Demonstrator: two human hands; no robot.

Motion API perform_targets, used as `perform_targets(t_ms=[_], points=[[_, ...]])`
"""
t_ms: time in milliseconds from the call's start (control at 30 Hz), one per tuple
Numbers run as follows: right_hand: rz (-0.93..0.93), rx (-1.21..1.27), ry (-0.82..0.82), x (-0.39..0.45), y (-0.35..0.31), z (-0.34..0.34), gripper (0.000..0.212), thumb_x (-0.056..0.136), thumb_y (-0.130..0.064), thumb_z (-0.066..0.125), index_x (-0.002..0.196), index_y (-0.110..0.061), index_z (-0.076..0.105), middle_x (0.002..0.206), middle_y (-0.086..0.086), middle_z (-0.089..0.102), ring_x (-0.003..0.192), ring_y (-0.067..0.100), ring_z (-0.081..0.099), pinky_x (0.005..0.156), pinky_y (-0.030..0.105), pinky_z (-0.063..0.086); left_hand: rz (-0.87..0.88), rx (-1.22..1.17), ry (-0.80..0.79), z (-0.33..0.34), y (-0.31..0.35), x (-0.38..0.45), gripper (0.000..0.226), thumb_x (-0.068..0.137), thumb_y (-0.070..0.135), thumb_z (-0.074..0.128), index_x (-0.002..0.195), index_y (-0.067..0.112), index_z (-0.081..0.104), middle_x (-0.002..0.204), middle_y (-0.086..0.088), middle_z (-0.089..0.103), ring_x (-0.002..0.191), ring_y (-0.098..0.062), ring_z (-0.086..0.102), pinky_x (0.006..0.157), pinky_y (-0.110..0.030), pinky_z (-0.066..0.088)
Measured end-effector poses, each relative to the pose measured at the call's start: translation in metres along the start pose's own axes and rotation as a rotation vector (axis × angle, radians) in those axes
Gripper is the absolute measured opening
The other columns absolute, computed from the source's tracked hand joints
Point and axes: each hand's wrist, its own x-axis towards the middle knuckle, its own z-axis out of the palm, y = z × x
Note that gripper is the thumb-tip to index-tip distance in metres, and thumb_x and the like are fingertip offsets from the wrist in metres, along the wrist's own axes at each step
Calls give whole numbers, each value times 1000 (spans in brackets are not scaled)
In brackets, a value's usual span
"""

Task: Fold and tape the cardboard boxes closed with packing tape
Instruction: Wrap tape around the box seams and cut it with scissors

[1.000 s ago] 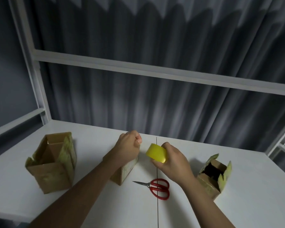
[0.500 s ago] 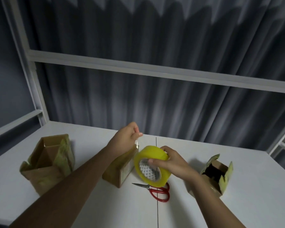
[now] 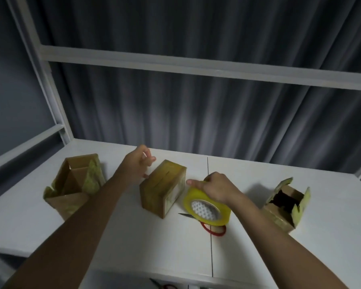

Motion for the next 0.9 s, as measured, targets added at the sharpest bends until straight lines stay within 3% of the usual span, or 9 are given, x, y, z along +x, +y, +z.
perform_targets(t_ms=[133,267,500,667,900], points=[[-89,-102,60,7,-9,3,71,82,-72,46,102,-7,67,99,3,67,94,23,62,84,38,51,2,69,33,-3,-31,3,16,95,22,52,86,11,47,76,-4,53,67,-22,51,54,-23,46],[-70,-108,45,17,-6,10,60,83,-68,49,83,-11,69,81,1,69,76,19,64,72,35,54,86,154,10,-2,-49,9,13,95,16,52,86,7,47,73,0,53,68,-19,50,58,-19,39],[-7,-182,87,24,-9,34,64,78,-74,47,82,-14,69,74,-3,65,69,13,59,61,29,47,-75,141,-56,7,-67,22,14,96,22,51,95,9,45,93,-9,58,85,-24,55,75,-28,40],[12,-195,70,26,-10,46,54,82,-67,49,85,-16,67,77,-5,62,72,15,58,62,28,44,-157,115,-74,9,-77,28,24,94,33,54,97,11,46,90,-4,56,85,-22,54,77,-30,42],[5,-211,72,29,-16,53,51,82,-67,49,77,-18,63,75,-4,59,73,17,58,61,28,42,-134,99,-44,8,-80,33,22,93,28,56,97,8,47,88,-5,55,84,-21,52,75,-30,39]])
